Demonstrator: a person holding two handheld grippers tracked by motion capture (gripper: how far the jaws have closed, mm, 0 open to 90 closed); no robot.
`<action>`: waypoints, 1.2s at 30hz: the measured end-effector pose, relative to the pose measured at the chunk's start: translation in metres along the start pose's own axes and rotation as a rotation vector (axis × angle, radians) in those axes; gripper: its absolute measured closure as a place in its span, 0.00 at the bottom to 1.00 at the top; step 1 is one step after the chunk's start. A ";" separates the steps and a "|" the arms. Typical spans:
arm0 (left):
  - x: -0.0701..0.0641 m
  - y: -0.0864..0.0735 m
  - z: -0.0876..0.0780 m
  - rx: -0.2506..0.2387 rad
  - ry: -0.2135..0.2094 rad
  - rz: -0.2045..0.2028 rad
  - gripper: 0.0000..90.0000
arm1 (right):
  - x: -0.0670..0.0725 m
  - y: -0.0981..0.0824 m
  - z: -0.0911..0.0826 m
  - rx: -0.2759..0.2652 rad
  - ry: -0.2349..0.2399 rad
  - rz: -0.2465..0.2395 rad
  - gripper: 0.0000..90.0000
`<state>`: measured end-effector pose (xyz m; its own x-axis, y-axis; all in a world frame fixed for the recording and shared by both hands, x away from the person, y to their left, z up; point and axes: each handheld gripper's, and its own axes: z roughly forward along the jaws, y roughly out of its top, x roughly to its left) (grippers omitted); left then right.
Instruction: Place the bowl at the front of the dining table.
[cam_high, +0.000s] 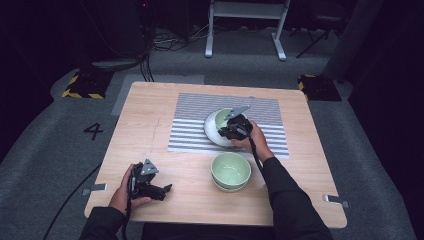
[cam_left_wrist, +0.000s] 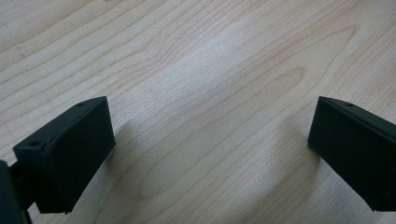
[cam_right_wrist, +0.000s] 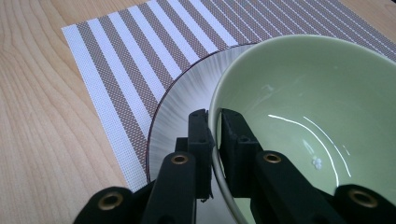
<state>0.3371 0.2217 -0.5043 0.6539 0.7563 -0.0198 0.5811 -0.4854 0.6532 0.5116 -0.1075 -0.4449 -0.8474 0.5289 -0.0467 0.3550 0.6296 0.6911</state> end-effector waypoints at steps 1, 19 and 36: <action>0.000 0.000 0.000 -0.002 0.001 -0.001 0.00 | 0.000 0.000 0.000 0.000 0.004 0.004 0.92; 0.000 0.000 0.000 -0.002 0.001 -0.001 0.00 | -0.003 -0.006 0.002 -0.025 0.031 0.050 0.90; 0.000 0.000 0.000 -0.002 0.001 -0.001 0.00 | -0.003 -0.010 -0.002 -0.009 0.013 0.050 0.84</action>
<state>0.3370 0.2216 -0.5045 0.6525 0.7576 -0.0194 0.5810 -0.4836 0.6546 0.5097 -0.1162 -0.4501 -0.8338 0.5521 -0.0027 0.3934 0.5975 0.6987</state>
